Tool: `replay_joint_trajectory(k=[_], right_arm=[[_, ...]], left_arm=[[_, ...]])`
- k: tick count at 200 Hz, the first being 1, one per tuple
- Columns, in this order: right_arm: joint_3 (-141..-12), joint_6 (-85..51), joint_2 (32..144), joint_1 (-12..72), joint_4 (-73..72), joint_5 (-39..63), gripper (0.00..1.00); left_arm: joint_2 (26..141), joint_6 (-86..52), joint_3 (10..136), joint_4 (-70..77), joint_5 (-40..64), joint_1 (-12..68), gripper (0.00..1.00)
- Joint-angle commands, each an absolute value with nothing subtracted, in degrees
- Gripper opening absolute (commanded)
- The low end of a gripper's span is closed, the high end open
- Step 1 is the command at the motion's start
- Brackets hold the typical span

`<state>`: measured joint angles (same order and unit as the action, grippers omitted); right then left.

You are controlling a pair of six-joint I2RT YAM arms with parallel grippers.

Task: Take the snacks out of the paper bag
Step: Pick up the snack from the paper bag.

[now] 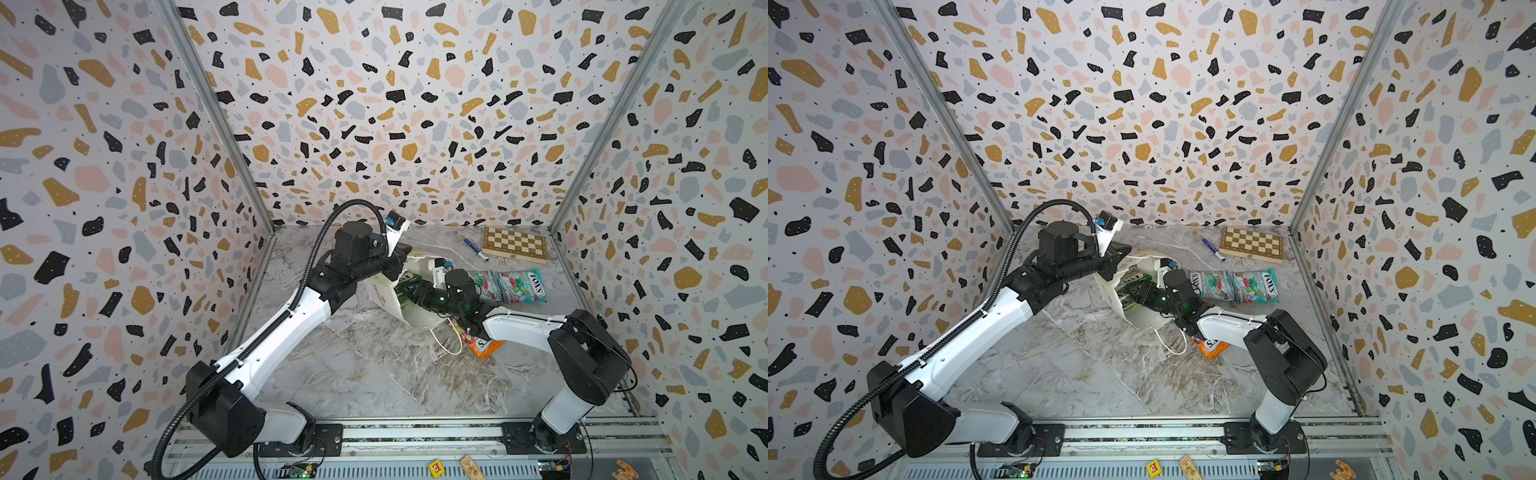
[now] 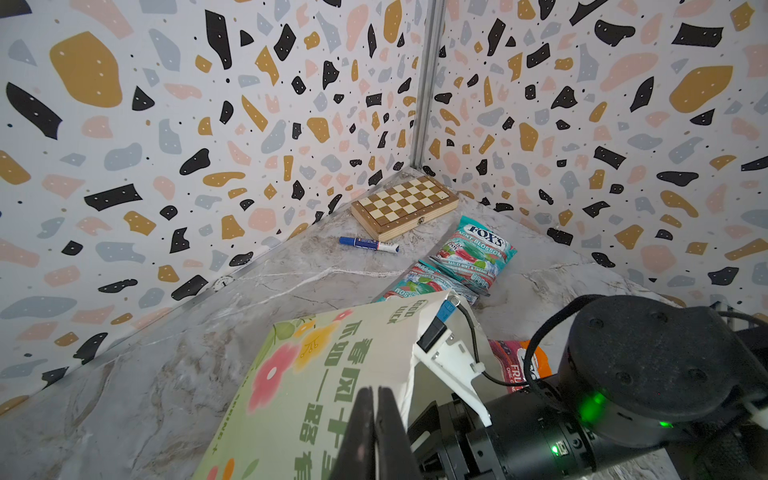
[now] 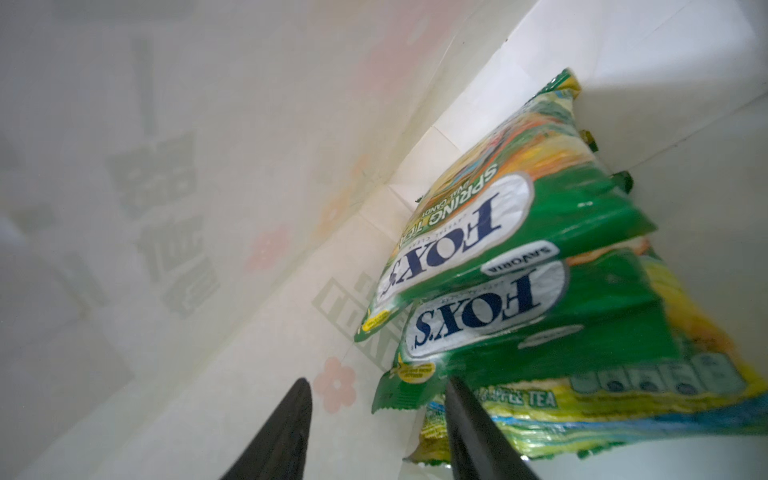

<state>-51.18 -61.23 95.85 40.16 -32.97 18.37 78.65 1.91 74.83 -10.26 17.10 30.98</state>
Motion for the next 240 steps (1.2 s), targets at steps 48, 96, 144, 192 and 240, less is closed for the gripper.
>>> replay_joint_trajectory(k=[48,96,144,192,240], right_arm=[[-55.7,-64.9,100.1,38.1,-36.8,18.4,0.51],[-56.4,-66.3,103.1,36.8,-37.2,17.8,0.52],[-57.2,-66.8,105.3,35.9,-36.6,17.2,0.55],[-59.3,-67.6,108.0,35.8,-36.0,16.3,0.55],[-62.3,-67.7,111.4,35.8,-35.7,15.3,0.42]], left_arm=[[77.2,2.0,75.6,-7.8,18.5,31.5,0.0],[77.0,2.3,75.5,-7.7,19.7,31.6,0.0],[76.9,2.8,75.4,-7.4,24.7,31.6,0.0],[77.1,3.0,75.4,-7.3,27.2,31.6,0.0],[77.2,3.1,75.4,-7.5,26.3,31.7,0.0]])
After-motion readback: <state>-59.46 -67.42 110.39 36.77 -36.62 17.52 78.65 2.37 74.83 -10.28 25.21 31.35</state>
